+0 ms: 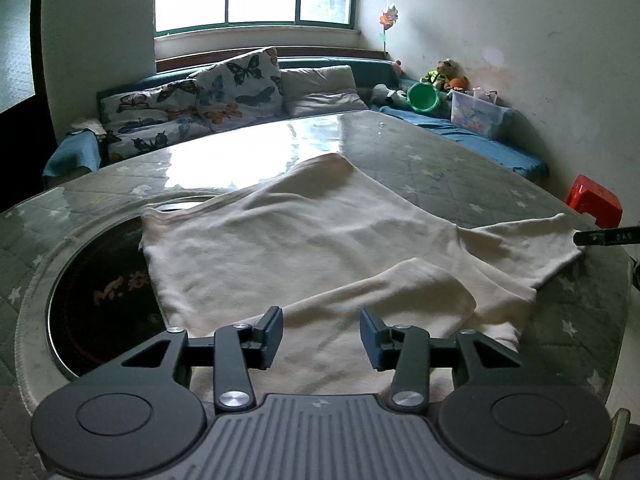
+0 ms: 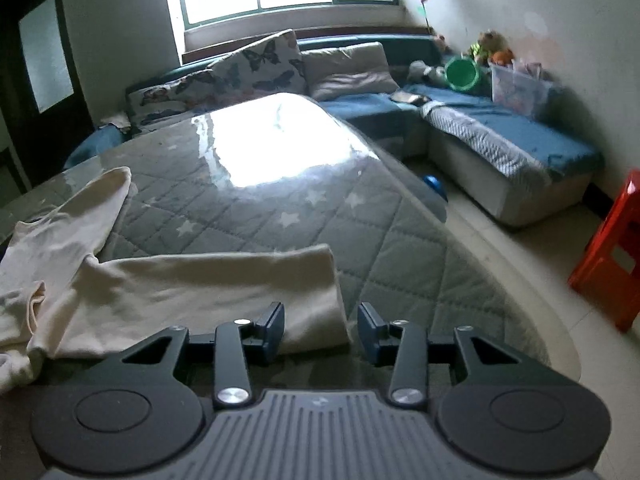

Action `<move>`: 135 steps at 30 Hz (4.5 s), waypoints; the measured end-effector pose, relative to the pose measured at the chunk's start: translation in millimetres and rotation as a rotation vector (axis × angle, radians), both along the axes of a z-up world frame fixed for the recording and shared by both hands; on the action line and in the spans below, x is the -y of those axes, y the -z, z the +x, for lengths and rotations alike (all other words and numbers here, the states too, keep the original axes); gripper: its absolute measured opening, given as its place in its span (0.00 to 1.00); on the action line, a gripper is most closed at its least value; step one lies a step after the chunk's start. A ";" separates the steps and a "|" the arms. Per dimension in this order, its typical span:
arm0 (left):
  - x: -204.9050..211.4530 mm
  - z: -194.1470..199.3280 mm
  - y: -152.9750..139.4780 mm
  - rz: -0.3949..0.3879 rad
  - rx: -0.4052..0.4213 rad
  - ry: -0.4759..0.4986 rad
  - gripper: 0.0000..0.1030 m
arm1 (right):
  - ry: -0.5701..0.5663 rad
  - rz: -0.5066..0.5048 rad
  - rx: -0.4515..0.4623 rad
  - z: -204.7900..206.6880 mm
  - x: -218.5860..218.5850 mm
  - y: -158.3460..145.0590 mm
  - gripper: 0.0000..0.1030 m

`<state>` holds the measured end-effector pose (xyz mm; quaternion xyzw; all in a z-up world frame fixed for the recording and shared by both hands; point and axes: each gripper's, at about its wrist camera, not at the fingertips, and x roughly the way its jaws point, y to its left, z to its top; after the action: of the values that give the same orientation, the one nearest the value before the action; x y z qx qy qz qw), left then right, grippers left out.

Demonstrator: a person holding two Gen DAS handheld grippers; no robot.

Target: Fold clothes

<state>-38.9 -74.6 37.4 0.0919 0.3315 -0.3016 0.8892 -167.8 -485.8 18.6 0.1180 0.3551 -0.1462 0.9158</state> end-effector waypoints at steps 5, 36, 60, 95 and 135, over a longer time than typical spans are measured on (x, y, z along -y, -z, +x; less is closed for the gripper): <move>5.6 -2.1 4.6 0.014 -0.009 0.012 0.58 | 0.008 0.079 0.037 -5.1 3.2 -0.4 0.15; -10.8 -14.0 6.4 0.006 -0.005 -0.035 0.84 | -0.898 0.314 0.359 89.2 -195.0 -113.0 0.20; -36.0 -1.7 -6.4 -0.025 0.002 -0.049 0.82 | -0.593 0.033 0.000 27.0 -119.0 -20.7 0.44; -6.2 25.3 6.2 0.085 0.060 -0.025 0.10 | -0.495 0.276 0.072 95.8 -111.5 0.6 0.38; -27.9 -5.2 1.8 0.069 0.076 -0.051 0.41 | -0.874 -0.053 0.146 77.1 -216.0 -14.0 0.34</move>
<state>-44.0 -46.7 35.6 0.1253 0.3097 -0.2636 0.9050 -90.7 -269.8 32.6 -0.0566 0.3022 0.2544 0.9169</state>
